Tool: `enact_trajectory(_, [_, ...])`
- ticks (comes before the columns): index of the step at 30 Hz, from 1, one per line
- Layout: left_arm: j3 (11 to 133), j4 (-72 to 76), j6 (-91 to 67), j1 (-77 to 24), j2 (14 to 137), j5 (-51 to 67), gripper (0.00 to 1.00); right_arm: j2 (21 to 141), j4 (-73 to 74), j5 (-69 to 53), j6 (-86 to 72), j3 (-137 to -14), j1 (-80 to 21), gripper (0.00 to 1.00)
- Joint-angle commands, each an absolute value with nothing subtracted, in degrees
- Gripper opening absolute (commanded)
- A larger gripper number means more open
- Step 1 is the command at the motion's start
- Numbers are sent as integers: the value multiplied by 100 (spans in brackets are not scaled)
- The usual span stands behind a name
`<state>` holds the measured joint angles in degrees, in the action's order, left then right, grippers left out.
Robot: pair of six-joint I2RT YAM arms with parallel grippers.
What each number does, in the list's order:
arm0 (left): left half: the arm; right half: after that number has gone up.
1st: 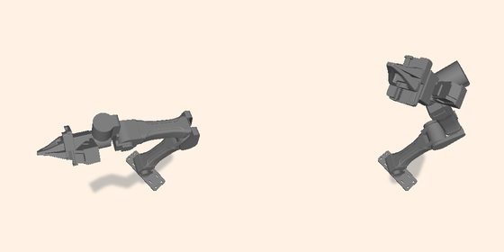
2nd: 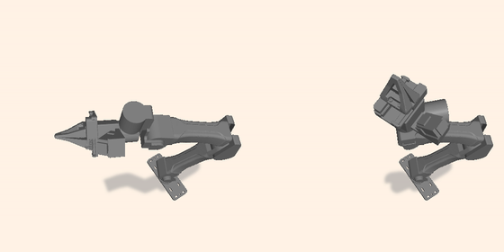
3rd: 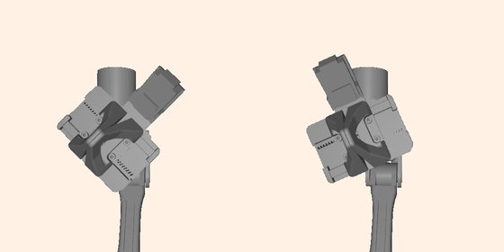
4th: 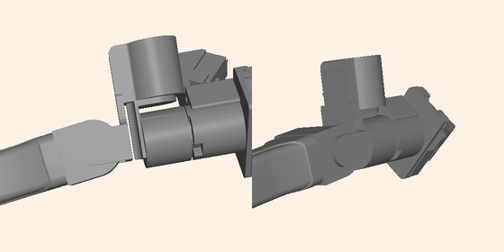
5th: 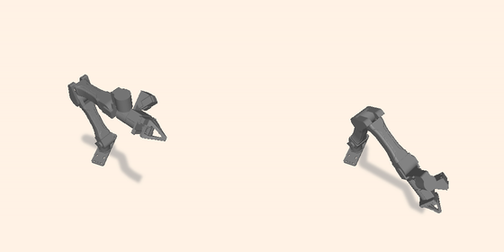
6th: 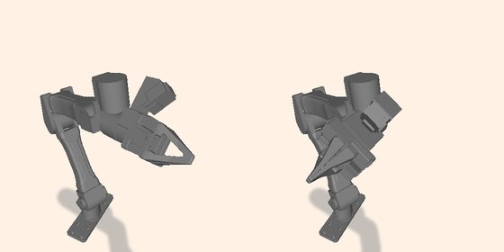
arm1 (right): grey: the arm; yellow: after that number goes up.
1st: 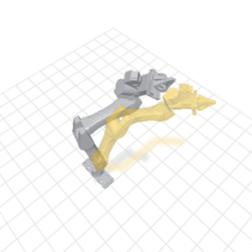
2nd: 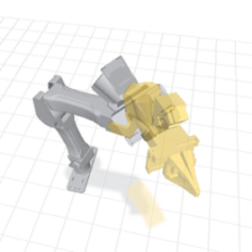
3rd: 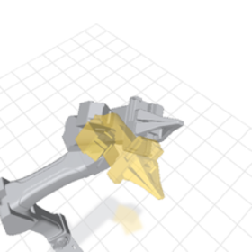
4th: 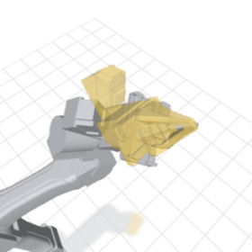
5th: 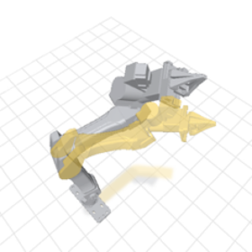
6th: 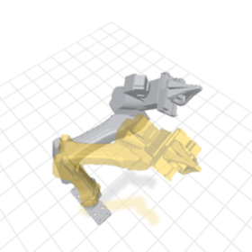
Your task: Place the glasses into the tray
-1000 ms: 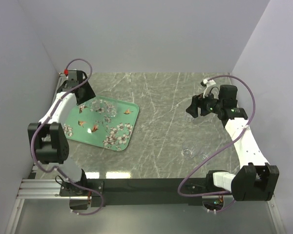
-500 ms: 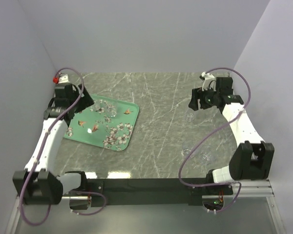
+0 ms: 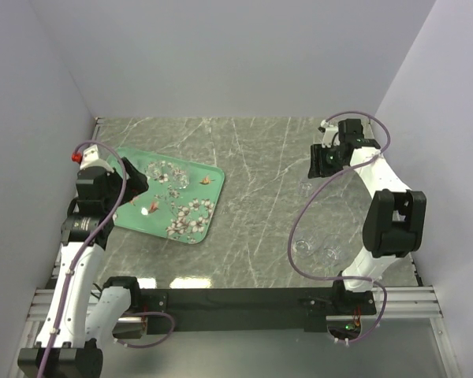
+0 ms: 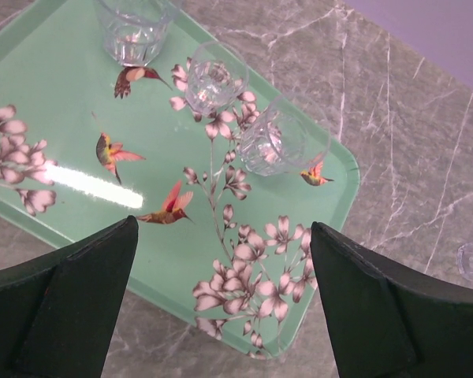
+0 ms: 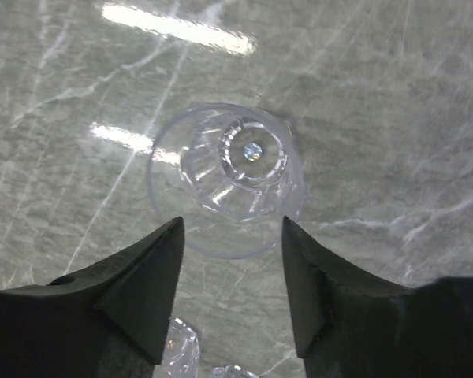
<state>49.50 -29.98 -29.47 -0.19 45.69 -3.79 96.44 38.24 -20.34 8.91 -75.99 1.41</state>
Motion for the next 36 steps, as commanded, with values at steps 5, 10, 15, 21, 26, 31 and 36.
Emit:
enact_trajectory(5, [4685, -3094, -3120, -9, 4140, -439, 97, 9914, 3841, -1468, 774, -7910, 211, 51])
enact_trajectory(10, [4676, -3103, -3129, -9, 4140, -431, 97, 10098, 3815, -1389, 738, -7937, 202, 44])
enact_trajectory(15, [4676, -3067, -3129, -9, 4157, -396, 97, 10178, 3735, -1354, 738, -7893, 202, 39])
enact_trajectory(21, [4658, -3032, -3173, -9, 4166, -360, 97, 10195, 3612, -1222, 782, -7805, 193, 17])
enact_trajectory(26, [4658, -3041, -3182, -9, 4148, -352, 97, 10178, 3621, -1265, 949, -7813, 193, 1])
enact_trajectory(31, [4649, -3050, -3208, -9, 4105, -352, 97, 10037, 3665, -1651, 1195, -7901, 176, 0])
enact_trajectory(36, [4641, -3076, -3225, -9, 4061, -343, 97, 10072, 4157, -2538, 1687, -8428, 88, 0])
